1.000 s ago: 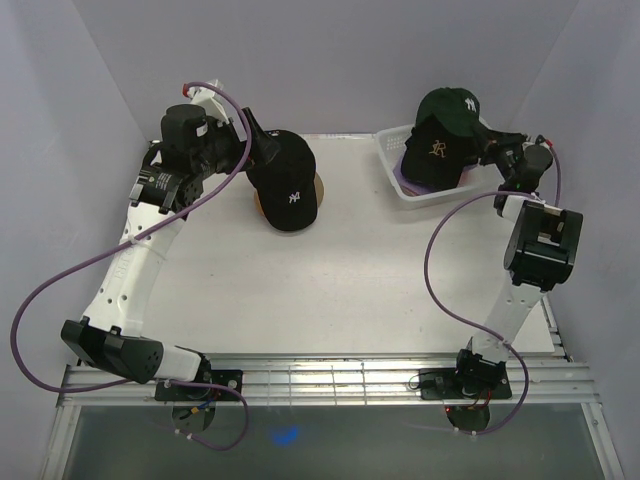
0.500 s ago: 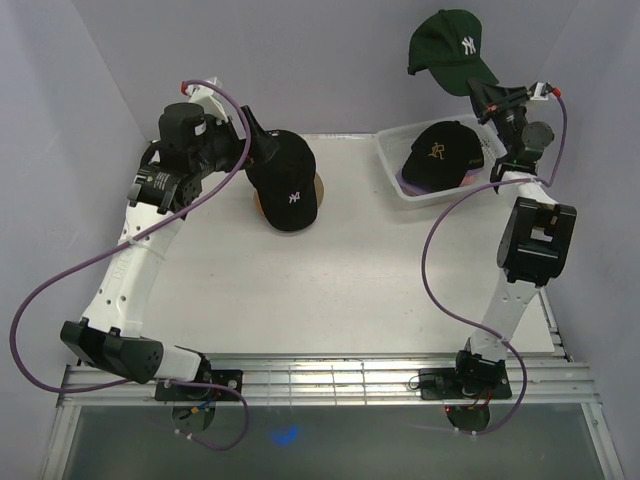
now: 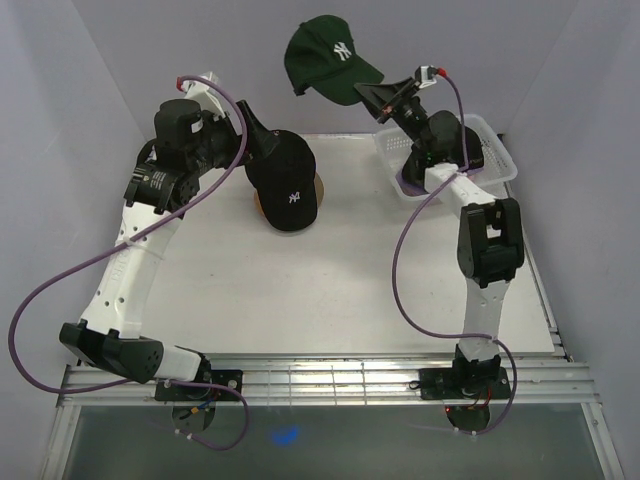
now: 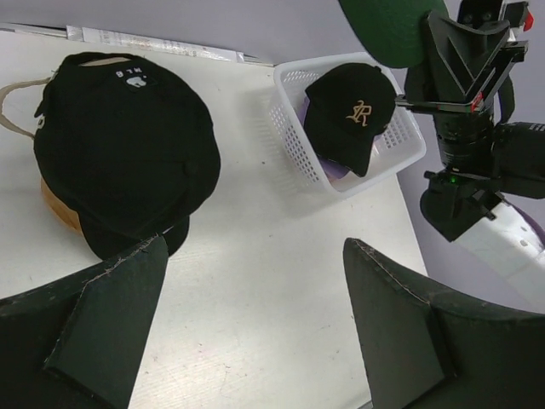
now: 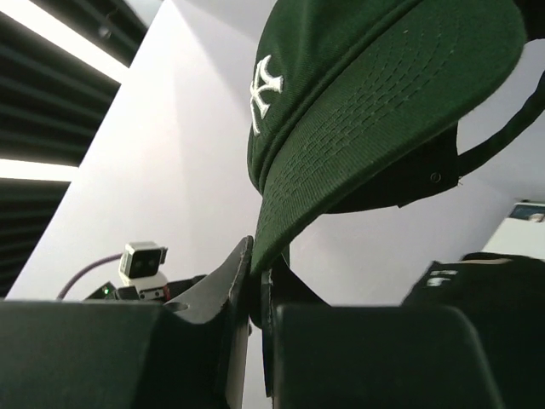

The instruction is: Stack the hats

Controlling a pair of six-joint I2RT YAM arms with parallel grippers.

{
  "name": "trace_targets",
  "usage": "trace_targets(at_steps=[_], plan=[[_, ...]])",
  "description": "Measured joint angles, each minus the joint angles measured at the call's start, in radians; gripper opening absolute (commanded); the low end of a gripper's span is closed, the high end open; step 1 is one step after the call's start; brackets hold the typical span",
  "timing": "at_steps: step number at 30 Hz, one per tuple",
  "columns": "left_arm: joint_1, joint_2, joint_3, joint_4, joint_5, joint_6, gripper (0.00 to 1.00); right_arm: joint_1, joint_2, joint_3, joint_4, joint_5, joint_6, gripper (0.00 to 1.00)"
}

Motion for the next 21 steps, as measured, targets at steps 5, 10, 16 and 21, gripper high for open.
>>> trace_targets(at_steps=[5,10,16,21], plan=[[0.000,-0.002,0.002,0.000,0.006,-0.018,0.94,0.146,0.019,0.069,-0.006,0.036,-0.044,0.08],[0.000,-0.009,0.003,-0.001,0.013,-0.027,0.94,0.237,0.074,0.093,-0.003,0.086,-0.067,0.08],[0.000,-0.023,0.004,-0.008,0.012,-0.026,0.94,0.290,0.087,-0.047,0.021,0.116,-0.076,0.08],[0.000,-0.029,0.004,-0.007,0.013,-0.025,0.94,0.304,0.087,-0.172,0.097,0.138,-0.076,0.08]])
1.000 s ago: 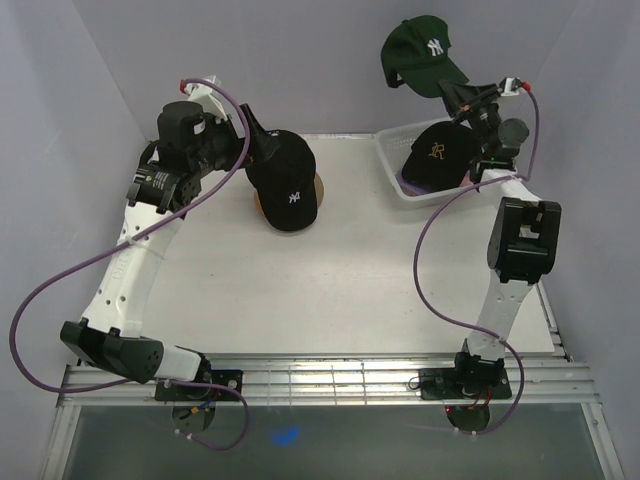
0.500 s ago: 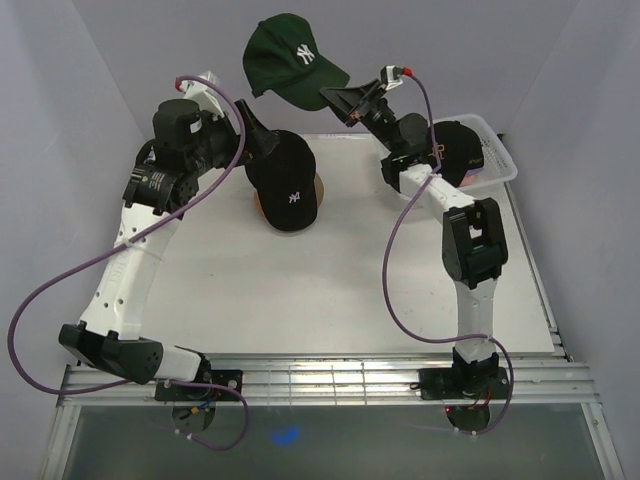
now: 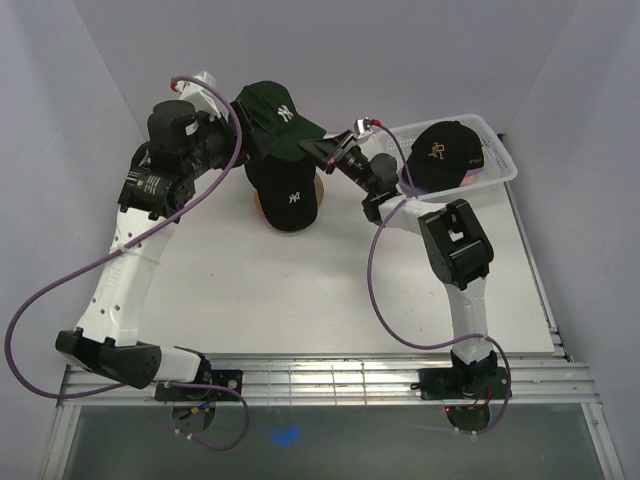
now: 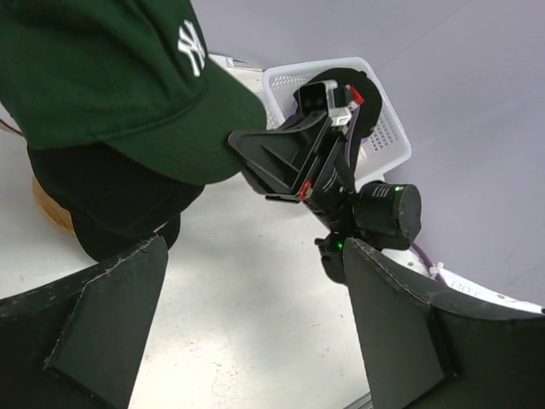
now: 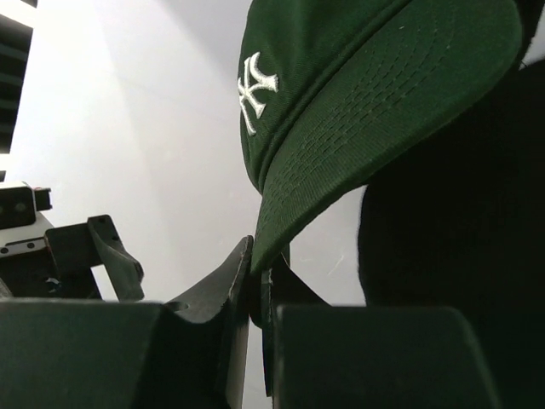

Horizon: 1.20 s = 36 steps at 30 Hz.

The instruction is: Stack the hats

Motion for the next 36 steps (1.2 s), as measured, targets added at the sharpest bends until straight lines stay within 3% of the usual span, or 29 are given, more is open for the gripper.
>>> trace_targets(at_steps=[13,36], plan=[[0.000,-0.001,-0.001,0.000,0.000,0.001,0.94,0.015,-0.106,-0.322,0.057,0.053,0.007,0.08],[0.000,0.002,-0.150,0.039,0.000,0.006,0.94,0.048,-0.164,-0.543,0.118,0.135,0.040,0.08]])
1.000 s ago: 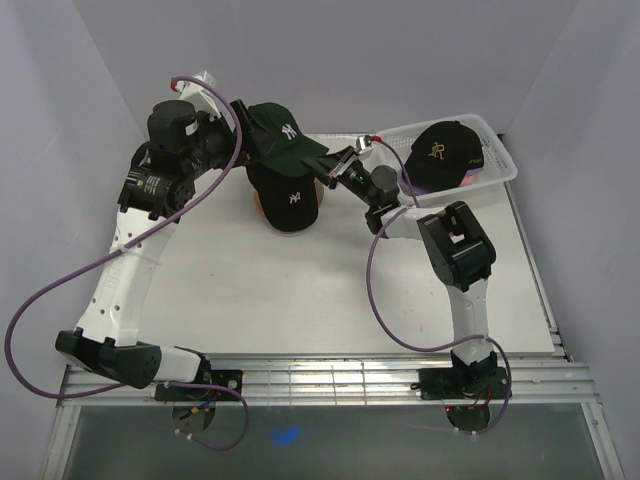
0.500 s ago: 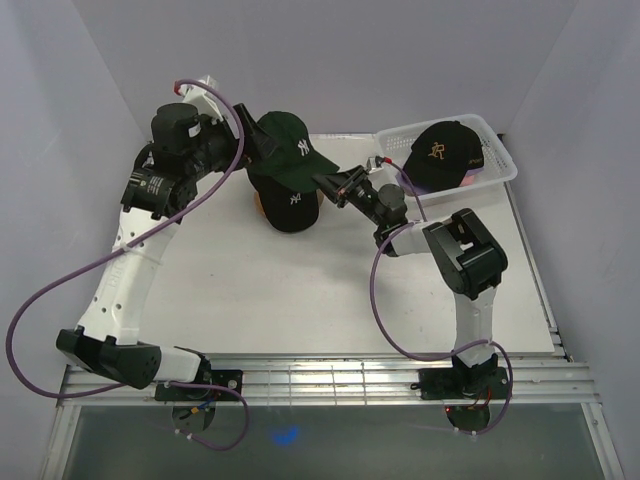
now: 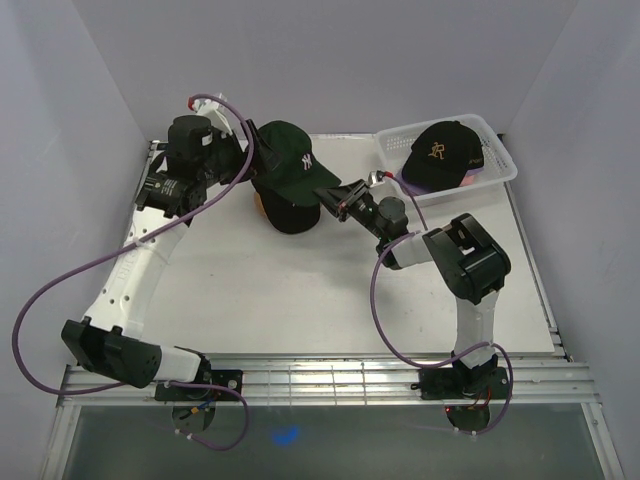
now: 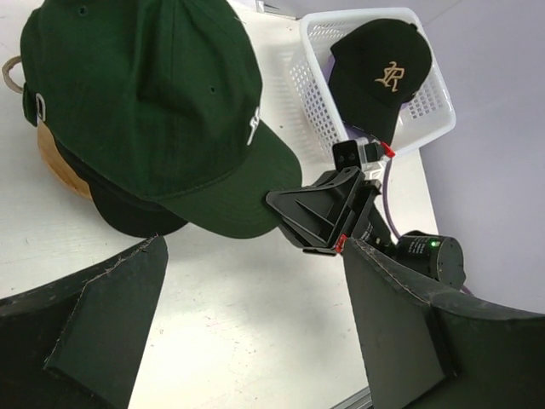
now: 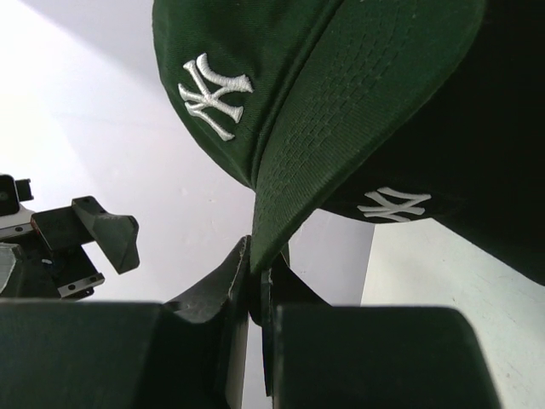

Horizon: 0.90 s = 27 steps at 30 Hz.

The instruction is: Stack the hats

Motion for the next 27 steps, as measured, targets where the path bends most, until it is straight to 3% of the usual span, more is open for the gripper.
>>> trace_targets(at_steps=[10,14,17,20,25,27], plan=[[0.013,0.030,-0.047,0.026,-0.004,0.010,0.94,0.011,-0.011,-0.072,0.038,-0.002,0.026,0.08],[0.029,0.037,-0.047,0.031,-0.003,0.014,0.94,0.014,-0.011,-0.077,0.032,-0.001,0.043,0.13],[0.044,0.047,-0.047,0.037,-0.002,0.018,0.94,0.018,-0.011,-0.079,0.004,-0.002,0.055,0.26],[0.062,0.057,-0.055,0.038,0.004,0.021,0.94,0.025,-0.011,-0.088,-0.055,-0.011,0.056,0.27],[0.085,0.062,-0.085,0.043,0.014,0.021,0.94,0.034,-0.011,-0.095,-0.103,-0.016,0.060,0.25],[0.088,0.063,-0.088,0.043,0.016,0.021,0.94,0.034,-0.011,-0.095,-0.108,-0.018,0.062,0.17]])
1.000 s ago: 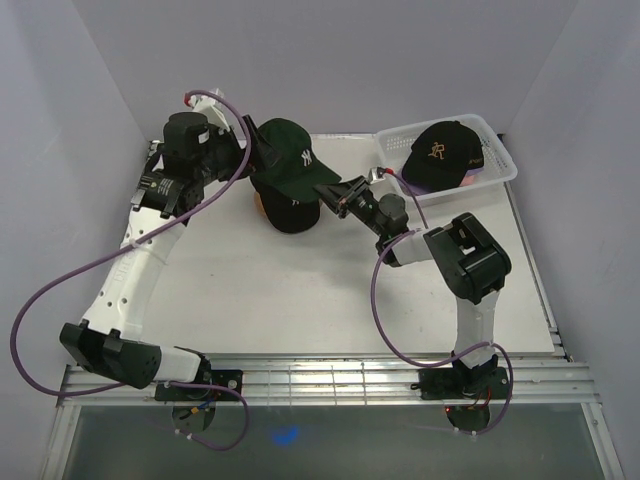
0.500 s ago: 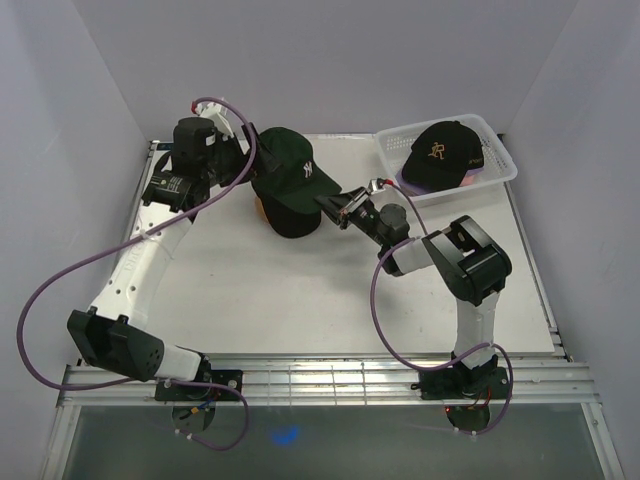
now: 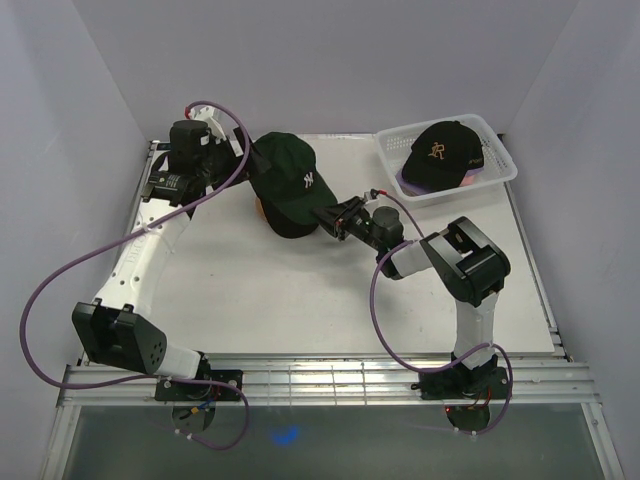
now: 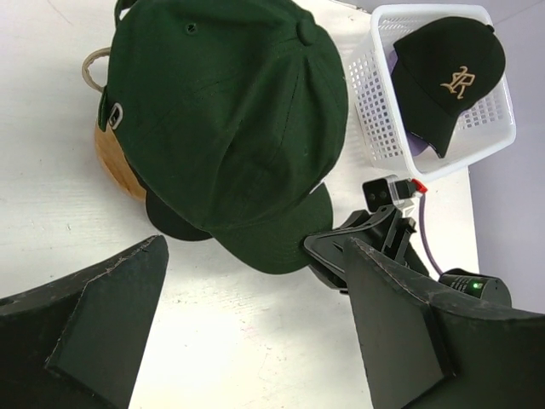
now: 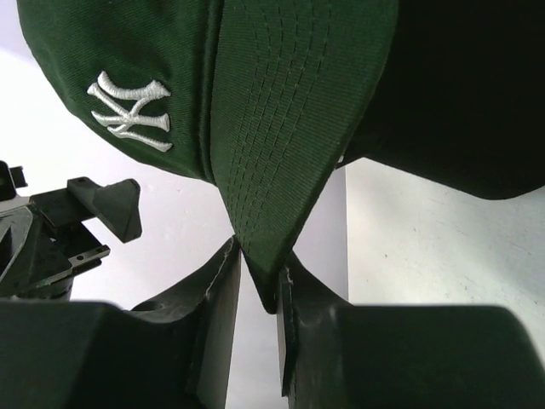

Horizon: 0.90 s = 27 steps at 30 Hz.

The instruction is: Stack the hats

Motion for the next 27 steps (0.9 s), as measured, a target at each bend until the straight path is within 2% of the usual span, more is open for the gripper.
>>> trace_targets(at_steps=[2,27], plan=[[0.000,0.001,0.000,0.001,0.003,0.000,0.94,0.000,0.000,0.001,-0.011,-0.005,0.004,0.08],[0.009,0.002,-0.021,0.023,0.009,0.000,0.94,0.000,0.020,0.189,-0.388,-0.060,-0.077,0.10]])
